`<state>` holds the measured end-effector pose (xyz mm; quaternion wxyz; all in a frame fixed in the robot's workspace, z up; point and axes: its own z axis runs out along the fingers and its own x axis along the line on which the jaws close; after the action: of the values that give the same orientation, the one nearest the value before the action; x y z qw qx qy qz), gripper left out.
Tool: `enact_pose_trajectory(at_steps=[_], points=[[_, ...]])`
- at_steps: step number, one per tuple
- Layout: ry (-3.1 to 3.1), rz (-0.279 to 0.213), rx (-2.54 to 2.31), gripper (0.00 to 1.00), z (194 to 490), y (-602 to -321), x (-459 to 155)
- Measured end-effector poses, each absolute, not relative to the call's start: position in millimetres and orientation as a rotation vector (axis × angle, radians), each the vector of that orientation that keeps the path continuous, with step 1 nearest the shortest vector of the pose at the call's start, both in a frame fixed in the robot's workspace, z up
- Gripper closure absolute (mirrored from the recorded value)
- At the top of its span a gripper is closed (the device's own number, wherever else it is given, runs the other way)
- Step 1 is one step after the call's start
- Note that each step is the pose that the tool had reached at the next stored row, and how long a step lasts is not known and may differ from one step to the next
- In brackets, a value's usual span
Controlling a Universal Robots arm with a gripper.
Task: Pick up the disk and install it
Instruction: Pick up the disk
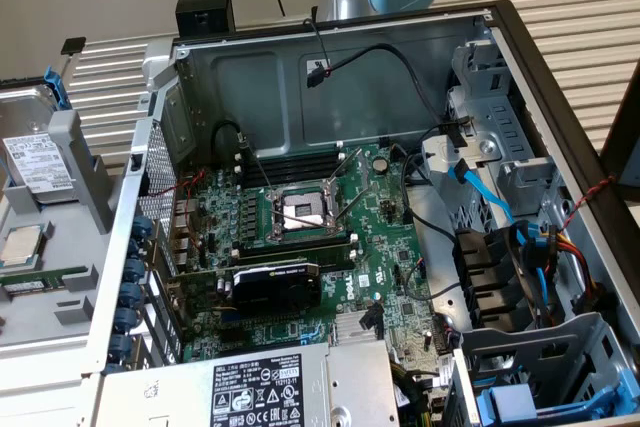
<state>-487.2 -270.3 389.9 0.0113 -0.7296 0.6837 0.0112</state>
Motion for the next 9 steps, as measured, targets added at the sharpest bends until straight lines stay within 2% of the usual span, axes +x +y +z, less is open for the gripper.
enact_pose_trajectory(at_steps=[9], points=[[2.136,0.028,-2.28,0.29,380.0,-269.3,-488.1]])
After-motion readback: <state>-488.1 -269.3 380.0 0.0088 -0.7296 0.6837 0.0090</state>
